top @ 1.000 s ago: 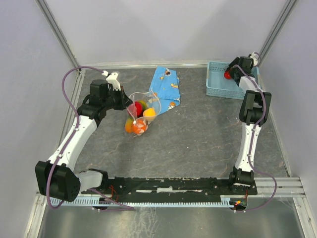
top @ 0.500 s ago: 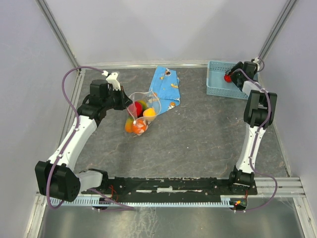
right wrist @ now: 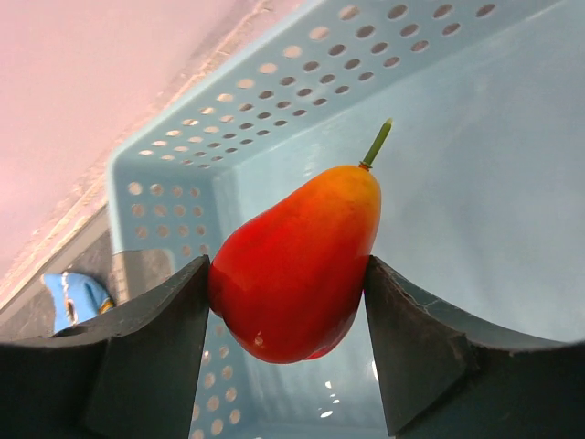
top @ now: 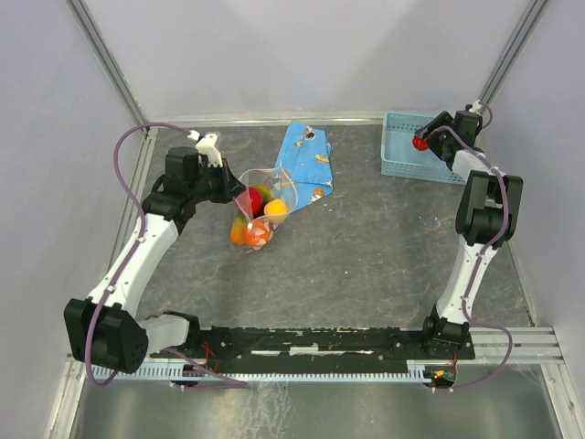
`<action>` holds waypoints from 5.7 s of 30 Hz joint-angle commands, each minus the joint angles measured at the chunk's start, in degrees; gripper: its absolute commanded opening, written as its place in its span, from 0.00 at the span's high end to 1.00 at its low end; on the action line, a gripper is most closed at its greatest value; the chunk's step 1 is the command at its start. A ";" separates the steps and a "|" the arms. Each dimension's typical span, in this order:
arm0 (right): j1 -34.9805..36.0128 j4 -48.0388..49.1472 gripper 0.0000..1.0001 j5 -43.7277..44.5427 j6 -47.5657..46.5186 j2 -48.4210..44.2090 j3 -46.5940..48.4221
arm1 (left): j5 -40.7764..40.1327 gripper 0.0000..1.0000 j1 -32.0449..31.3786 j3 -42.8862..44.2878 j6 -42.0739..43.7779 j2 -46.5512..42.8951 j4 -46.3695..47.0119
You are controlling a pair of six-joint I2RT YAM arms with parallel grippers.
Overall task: Place the food in the zip-top bag and seal the zipper
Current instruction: Pick up the fake fruit from the bin, then place the fake fruit in the zipper food storage bag.
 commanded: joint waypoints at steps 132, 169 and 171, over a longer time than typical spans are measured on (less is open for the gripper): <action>57.93 -25.83 0.23 4.44 -18.32 -32.90 -4.29 | 6.91 0.97 0.31 -0.41 -4.65 -3.52 4.68; 57.74 -27.02 0.42 19.24 -17.60 -37.50 -14.42 | 6.67 0.97 0.30 -0.36 -4.57 -3.93 4.68; 57.74 -26.85 0.44 17.84 -16.21 -36.22 -14.57 | 6.75 0.97 0.29 -0.36 -4.57 -3.97 4.68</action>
